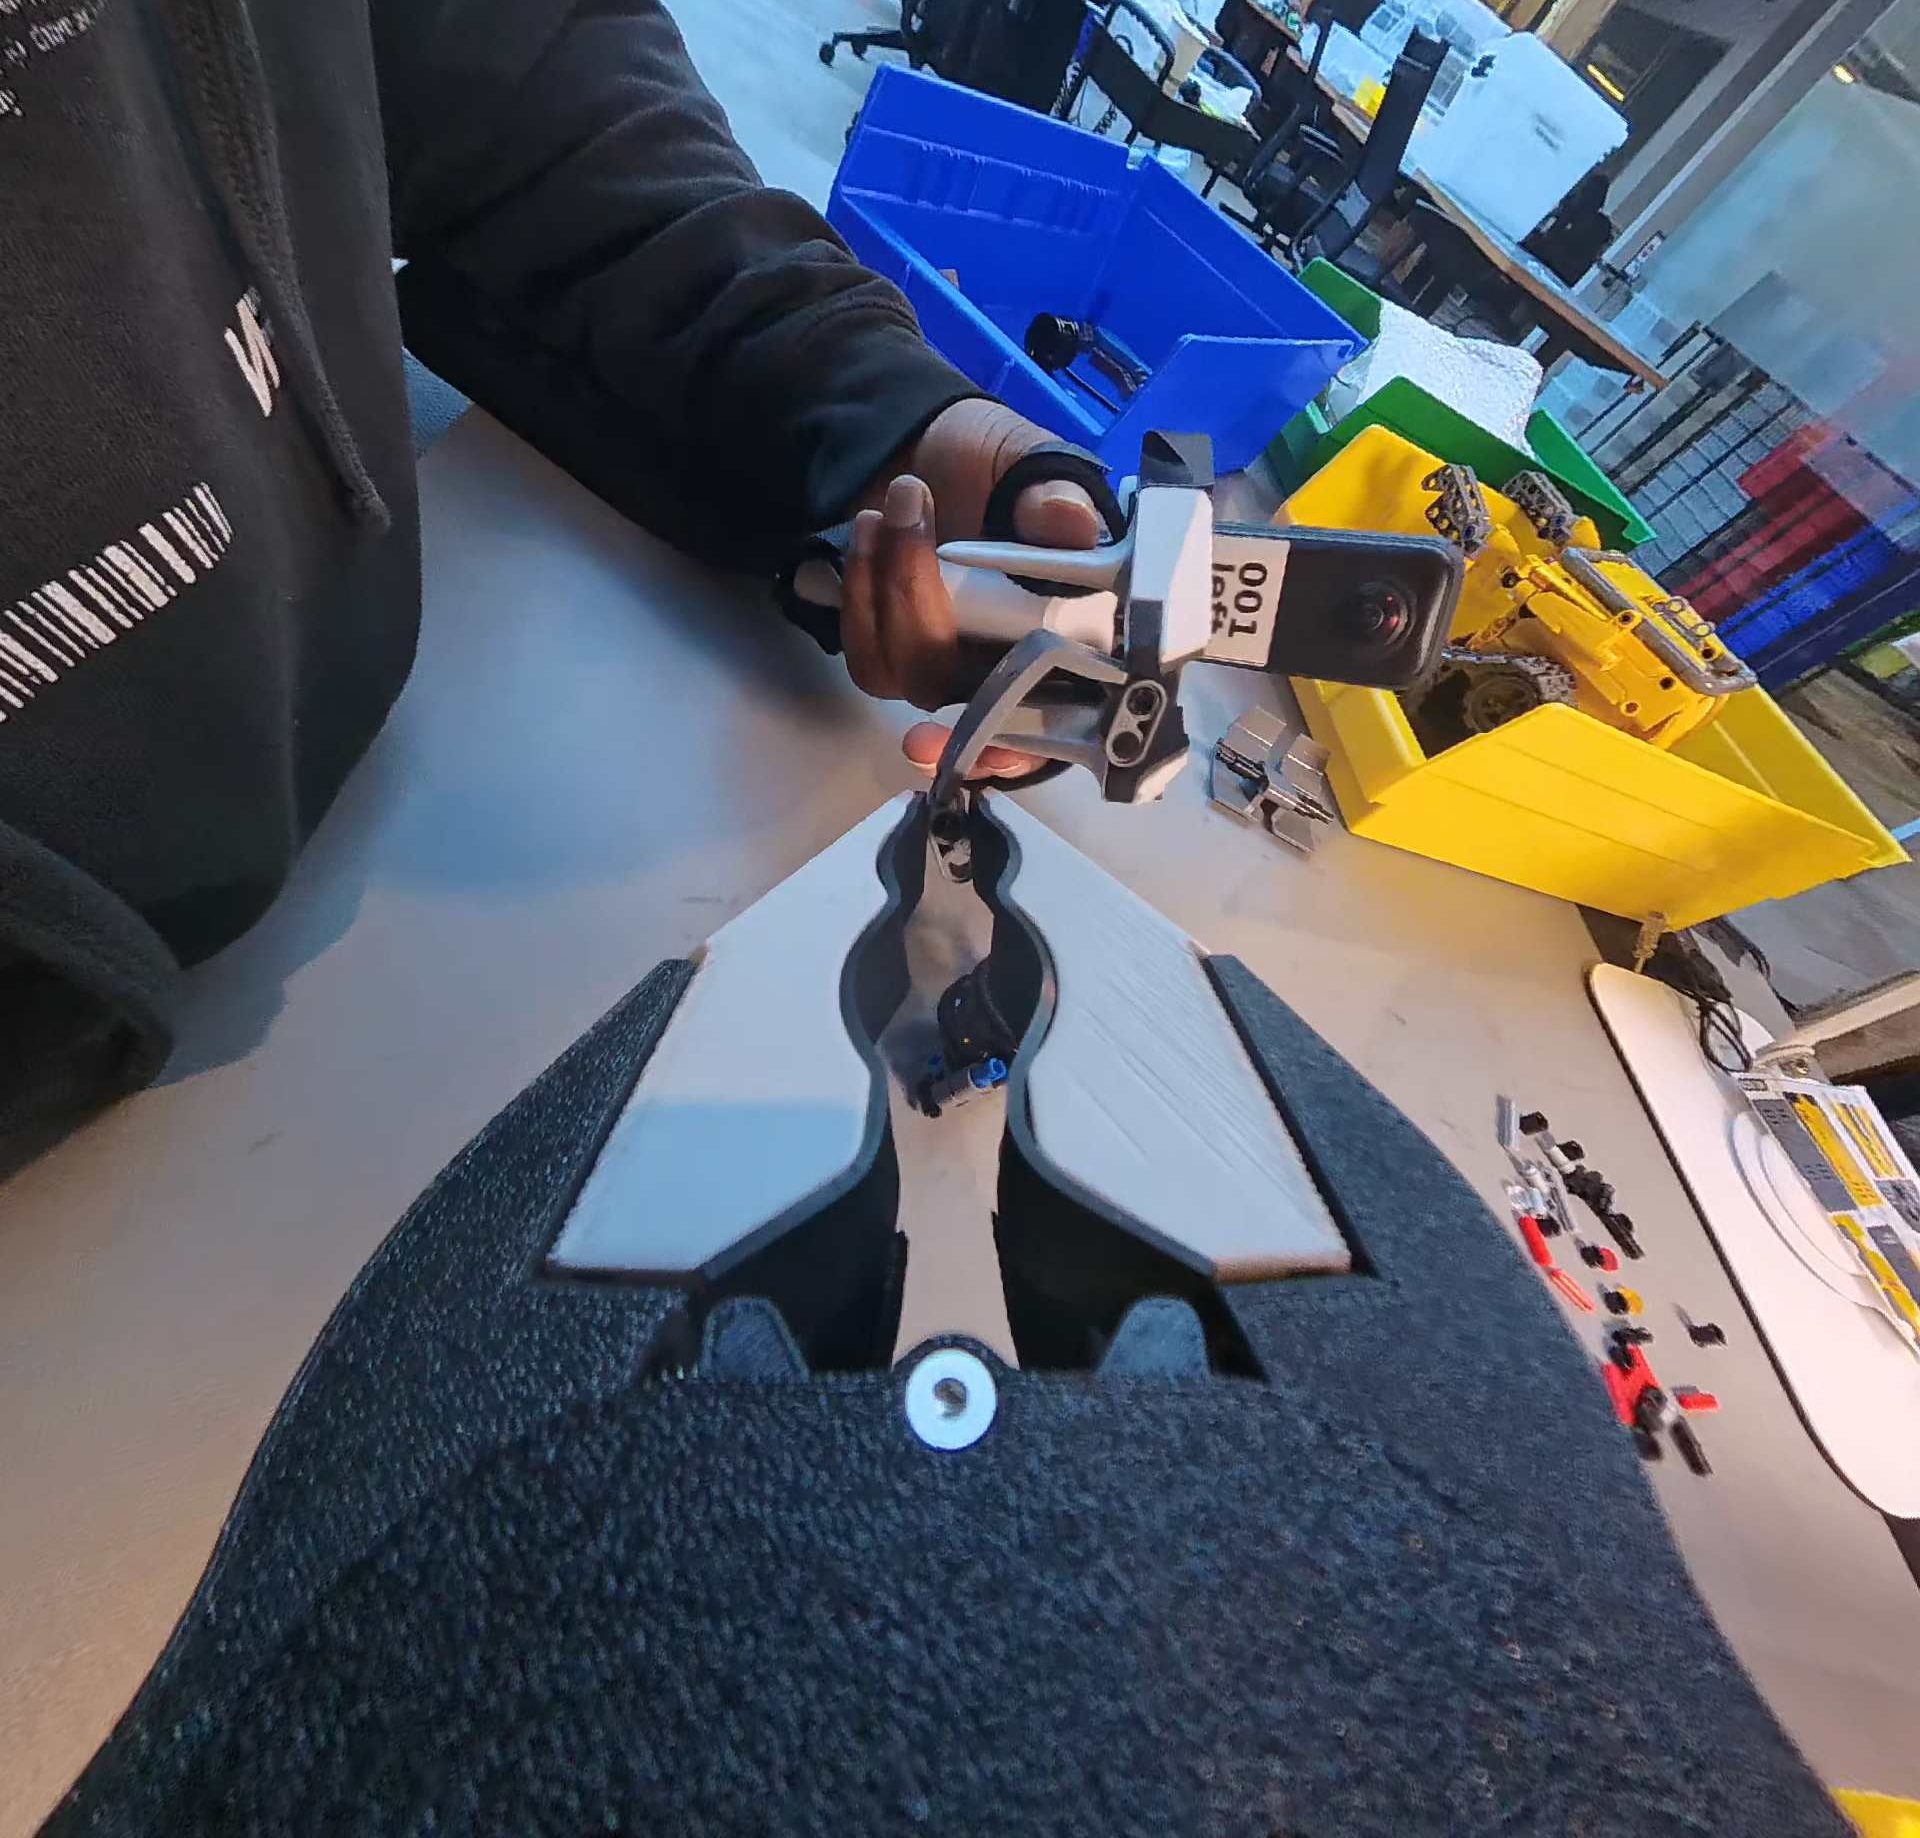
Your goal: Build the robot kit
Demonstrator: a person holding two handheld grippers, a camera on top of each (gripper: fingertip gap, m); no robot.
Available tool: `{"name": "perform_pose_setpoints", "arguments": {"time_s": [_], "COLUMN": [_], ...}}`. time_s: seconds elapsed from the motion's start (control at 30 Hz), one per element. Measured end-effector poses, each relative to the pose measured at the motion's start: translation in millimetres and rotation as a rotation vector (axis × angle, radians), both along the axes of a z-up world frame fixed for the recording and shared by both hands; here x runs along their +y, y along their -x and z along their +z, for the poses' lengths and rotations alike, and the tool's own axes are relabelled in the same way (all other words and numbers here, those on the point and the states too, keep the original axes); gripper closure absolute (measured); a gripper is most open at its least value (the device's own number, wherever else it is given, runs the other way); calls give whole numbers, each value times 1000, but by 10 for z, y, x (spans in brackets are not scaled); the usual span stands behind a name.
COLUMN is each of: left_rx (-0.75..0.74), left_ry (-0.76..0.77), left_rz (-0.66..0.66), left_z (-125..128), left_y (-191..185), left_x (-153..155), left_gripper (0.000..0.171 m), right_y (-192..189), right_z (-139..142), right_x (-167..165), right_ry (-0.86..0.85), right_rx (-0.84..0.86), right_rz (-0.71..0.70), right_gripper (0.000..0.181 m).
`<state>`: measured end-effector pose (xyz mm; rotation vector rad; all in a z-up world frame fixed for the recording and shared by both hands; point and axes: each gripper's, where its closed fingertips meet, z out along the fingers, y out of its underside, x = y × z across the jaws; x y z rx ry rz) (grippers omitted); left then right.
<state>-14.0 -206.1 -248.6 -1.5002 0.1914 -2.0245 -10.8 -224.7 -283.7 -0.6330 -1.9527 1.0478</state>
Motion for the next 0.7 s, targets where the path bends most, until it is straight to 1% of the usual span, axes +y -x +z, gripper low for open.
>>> {"name": "perform_pose_setpoints", "arguments": {"time_s": [0.1,0.13,0.17,0.2,0.27,0.3,0.33,0.4,0.43,0.5,0.53,0.6,0.7], "left_rx": [-9,-49,-81,-57,51,46,29,44,46,12,-3,-16,-28], "left_ry": [-24,-32,-38,-48,-80,-82,-71,-38,-20,22,34,31,19], "left_rz": [23,39,50,56,96,113,129,155,140,65,26,-35,-78], "left_z": [35,95,147,135,35,50,66,11,-19,-36,-35,-25,-3], "left_y": [29,84,136,140,105,124,162,214,212,160,118,38,-15], "left_x": [12,23,29,26,48,63,93,154,152,95,57,-20,-91], "left_gripper": [159,166,168,171,171,169,164,148,143,132,130,132,143], "right_y": [-22,-31,-20,-11,-16,-17,-16,-12,-11,-8,-9,-16,-25], "right_z": [11,-1,-12,-15,9,19,20,11,10,5,0,-23,-46], "right_x": [-26,-37,-23,-10,-20,-19,-9,5,6,-1,-4,-18,-43], "right_ry": [12,12,2,-8,3,6,3,-3,-5,-13,-20,-41,-79], "right_rx": [-7,-15,-13,-4,-1,2,2,5,7,7,7,4,8], "right_rz": [21,28,16,7,13,14,11,4,2,5,6,12,19], "right_gripper": [174,174,174,174,174,174,174,174,174,174,174,174,174]}}
